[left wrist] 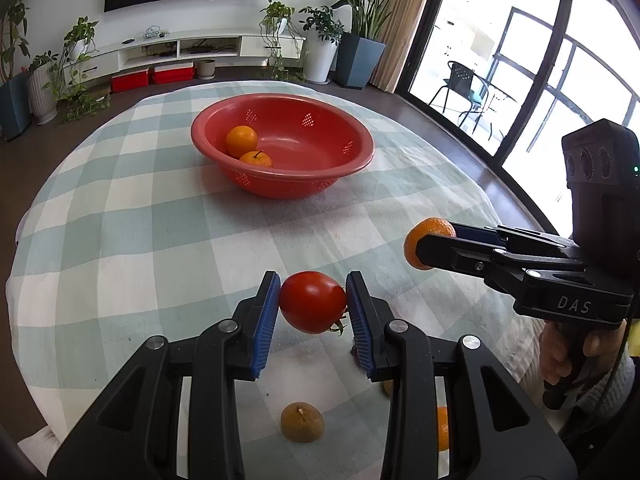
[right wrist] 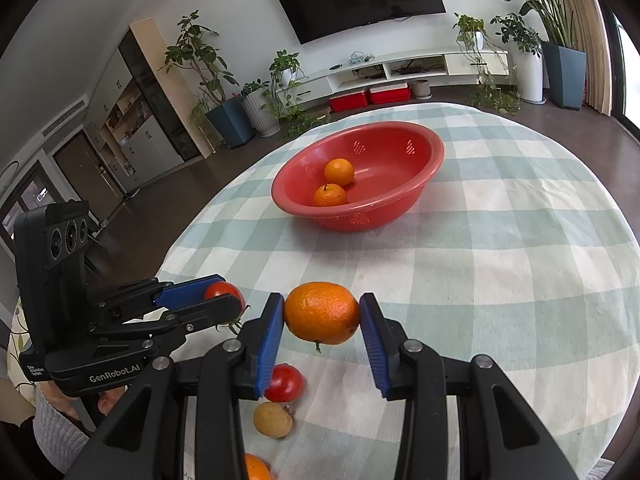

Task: Organize fruits
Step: 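Carry the held orange and tomato over the red bowl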

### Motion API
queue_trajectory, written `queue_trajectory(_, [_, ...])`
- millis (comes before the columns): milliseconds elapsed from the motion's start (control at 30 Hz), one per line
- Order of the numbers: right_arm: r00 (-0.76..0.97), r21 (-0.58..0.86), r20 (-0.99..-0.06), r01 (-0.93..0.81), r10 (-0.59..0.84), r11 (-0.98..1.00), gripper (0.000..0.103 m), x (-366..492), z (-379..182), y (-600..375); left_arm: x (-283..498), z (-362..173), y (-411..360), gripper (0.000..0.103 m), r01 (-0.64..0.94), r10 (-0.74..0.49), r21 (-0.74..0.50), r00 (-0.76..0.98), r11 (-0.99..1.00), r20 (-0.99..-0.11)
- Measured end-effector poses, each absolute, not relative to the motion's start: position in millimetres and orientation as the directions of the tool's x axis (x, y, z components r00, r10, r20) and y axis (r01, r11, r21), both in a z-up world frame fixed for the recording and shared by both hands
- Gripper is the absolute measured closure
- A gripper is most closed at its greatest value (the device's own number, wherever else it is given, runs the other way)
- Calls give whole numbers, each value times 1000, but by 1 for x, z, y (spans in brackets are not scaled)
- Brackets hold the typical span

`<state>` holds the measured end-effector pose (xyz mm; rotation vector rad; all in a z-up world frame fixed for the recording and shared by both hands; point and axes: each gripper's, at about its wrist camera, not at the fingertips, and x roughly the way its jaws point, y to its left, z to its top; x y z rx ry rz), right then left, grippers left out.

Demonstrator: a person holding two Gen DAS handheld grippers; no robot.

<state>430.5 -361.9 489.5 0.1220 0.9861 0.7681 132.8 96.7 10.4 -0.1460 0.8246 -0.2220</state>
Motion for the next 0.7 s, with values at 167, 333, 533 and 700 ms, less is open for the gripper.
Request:
queue_trajectory(167, [312,429,-706,-526,636,734,62,434,490,-359,140,13,99,71,139,-259,-225,656,965,-708])
queue_trajectory(333, [310,431,-706,-525,636,734,61,438,491,-356,147,16,100,71,140,-262,-227,658,964,-706])
queue_trajectory(533, [313,430,-705,-525,636,734,61,442,492,-353,157,19,101,71,143,-265,-228,660,963,-703])
queue_trajectory(700, [319,435,-696,-525,643,731,61,450,497,-348,167,26,101,71,150,-267,-226,667,962,-695])
